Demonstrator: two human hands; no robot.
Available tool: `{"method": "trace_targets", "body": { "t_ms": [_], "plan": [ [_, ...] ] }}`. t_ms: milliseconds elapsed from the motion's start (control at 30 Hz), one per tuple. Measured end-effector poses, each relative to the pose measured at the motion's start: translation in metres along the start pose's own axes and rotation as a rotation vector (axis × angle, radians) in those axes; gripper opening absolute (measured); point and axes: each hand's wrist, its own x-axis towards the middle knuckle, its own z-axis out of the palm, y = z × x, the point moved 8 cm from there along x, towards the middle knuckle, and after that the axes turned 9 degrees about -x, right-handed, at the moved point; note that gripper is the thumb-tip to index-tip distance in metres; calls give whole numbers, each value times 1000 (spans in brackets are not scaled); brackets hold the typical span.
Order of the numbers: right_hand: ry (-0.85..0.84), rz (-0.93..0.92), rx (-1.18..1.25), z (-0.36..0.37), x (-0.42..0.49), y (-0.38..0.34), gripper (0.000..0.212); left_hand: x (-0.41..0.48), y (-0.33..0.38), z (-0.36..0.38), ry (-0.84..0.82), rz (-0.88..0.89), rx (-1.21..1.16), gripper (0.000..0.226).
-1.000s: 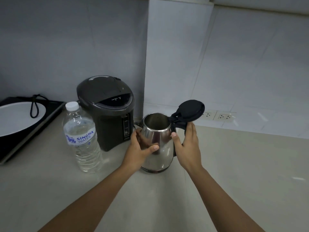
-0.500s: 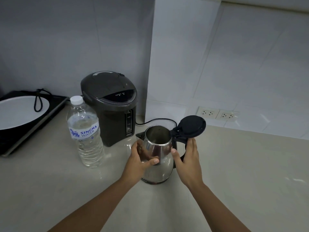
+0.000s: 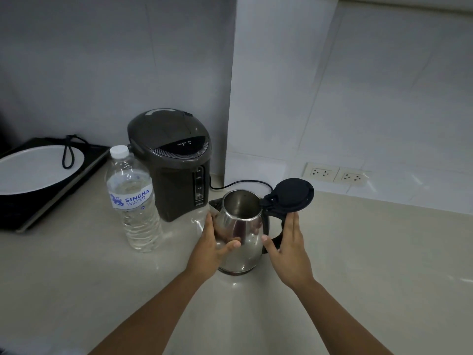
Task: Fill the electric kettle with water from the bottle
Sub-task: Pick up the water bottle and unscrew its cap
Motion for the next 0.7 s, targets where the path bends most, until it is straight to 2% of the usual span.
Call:
{"method": "trace_targets", "body": {
  "t_ms": [33, 100, 333, 433, 467, 567, 700],
  "plan": [
    [-17, 8, -6, 0, 0, 1, 91, 0, -1, 0, -11, -23, 16, 141],
    [-37, 22, -19, 0, -1, 3, 91, -2, -1, -1, -7, -55, 52, 141],
    [17, 17, -86, -16, -7, -4, 79, -11, 5, -3, 11, -28, 195, 93],
    [81, -20, -97, -26, -18, -16, 62, -13, 5, -13, 53, 14, 314, 74],
    [98, -49, -84, -28, -23, -23, 53, -16, 7, -18, 93, 29, 351, 66],
    [123, -145, -16, -31, -32, -55, 32, -30, 11, -44, 291, 59, 358, 61],
    [124, -276, 52, -30, -33, -110, 27, -53, 22, -92, 500, 156, 297, 51]
  ]
}}
